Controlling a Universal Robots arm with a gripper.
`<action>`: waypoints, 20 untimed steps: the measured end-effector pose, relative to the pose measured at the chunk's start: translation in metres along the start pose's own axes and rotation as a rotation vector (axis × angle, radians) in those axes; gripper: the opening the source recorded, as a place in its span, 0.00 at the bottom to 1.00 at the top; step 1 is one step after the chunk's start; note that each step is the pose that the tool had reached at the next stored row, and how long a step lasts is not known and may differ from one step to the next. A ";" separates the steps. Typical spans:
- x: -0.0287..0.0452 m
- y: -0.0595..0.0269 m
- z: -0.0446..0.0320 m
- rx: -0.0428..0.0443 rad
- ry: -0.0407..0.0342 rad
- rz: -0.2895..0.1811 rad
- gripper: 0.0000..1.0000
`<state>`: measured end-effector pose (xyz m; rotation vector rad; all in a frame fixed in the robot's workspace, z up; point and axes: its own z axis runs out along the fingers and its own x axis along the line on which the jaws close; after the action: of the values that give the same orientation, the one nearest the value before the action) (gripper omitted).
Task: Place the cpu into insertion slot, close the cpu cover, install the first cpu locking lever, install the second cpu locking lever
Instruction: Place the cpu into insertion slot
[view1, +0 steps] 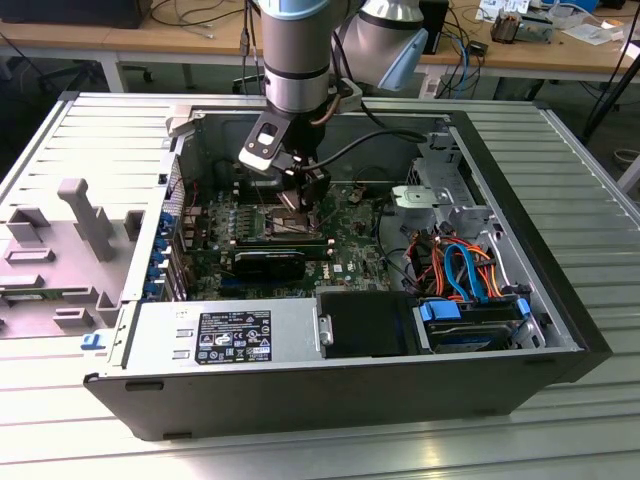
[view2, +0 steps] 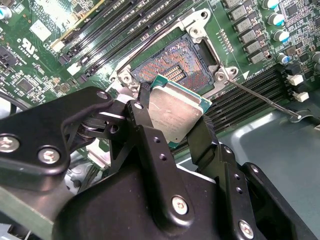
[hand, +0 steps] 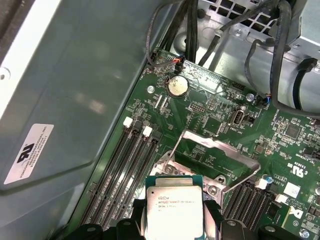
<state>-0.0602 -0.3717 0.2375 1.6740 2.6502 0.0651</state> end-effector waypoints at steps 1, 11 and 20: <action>0.0000 0.0000 0.0000 0.0000 -0.0001 0.001 0.55; 0.0000 0.0000 0.0006 -0.0002 -0.0006 0.015 0.55; 0.0000 -0.0001 0.0010 -0.0005 -0.0010 0.025 0.55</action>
<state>-0.0602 -0.3717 0.2364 1.7066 2.6286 0.0650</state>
